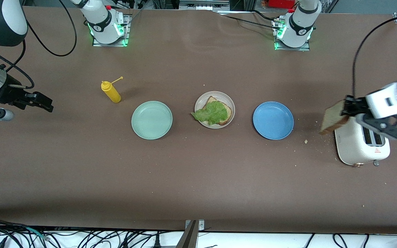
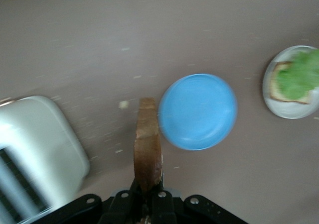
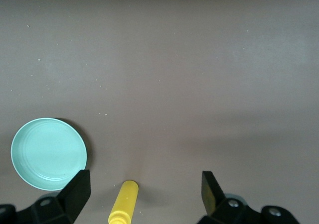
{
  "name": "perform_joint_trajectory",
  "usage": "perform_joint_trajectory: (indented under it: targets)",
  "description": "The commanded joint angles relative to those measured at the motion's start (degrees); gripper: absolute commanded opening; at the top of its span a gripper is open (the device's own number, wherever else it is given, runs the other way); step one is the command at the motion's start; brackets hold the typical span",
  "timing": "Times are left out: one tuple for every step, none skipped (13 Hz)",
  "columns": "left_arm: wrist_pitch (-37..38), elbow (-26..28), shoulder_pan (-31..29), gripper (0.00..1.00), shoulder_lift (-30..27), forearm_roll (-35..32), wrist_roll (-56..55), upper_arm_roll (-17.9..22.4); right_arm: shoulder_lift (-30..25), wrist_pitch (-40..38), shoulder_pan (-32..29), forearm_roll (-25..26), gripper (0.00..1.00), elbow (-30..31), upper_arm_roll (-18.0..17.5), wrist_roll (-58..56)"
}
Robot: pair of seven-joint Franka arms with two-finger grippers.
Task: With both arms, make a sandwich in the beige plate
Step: 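Grasp the toast slice in the toaster with the left gripper and lift it, then carry the toast with the left gripper and lay it over the lettuce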
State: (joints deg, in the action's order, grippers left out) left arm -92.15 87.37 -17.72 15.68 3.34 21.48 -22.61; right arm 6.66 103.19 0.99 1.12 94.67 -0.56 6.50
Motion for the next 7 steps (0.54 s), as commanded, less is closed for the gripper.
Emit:
perform_joint_trajectory:
  targets:
    - [0.92, -0.62, 5.66, 0.00, 3.64, 8.74, -7.63, 0.02, 0.37, 1.31, 0.85, 0.64, 0.99, 1.22, 0.73, -0.35]
    - [0.83, -0.80, 8.12, 0.00, 5.31, 13.40, -9.77, 0.02, 0.81, 1.31, 0.85, 0.64, 1.00, 1.13, 0.73, -0.35]
    - [0.74, -1.15, 9.80, 0.00, 7.24, 17.44, -10.48, 0.02, 0.90, 1.40, 0.76, 0.47, 1.00, 0.96, 0.73, -0.35]
    - [0.65, -1.15, 10.77, 0.00, 9.00, 21.57, -10.40, 0.02, 1.16, 1.40, 0.68, 0.29, 1.00, 0.87, 0.73, -0.17]
    - [0.56, -1.15, 11.48, 0.00, 11.28, 25.44, -9.62, 0.02, 1.17, 1.49, 0.76, 0.29, 1.00, 0.87, 0.73, 0.35]
    - [0.39, -1.24, 12.44, 0.00, 13.83, 29.66, -9.26, 0.02, 1.17, 1.57, 0.59, 0.20, 1.00, 0.87, 0.82, 0.53]
    - [-0.22, -1.50, 13.15, 0.00, 16.73, 33.18, -9.09, 0.02, 1.08, 1.49, 0.50, 0.20, 1.00, 0.78, 0.82, 0.53]
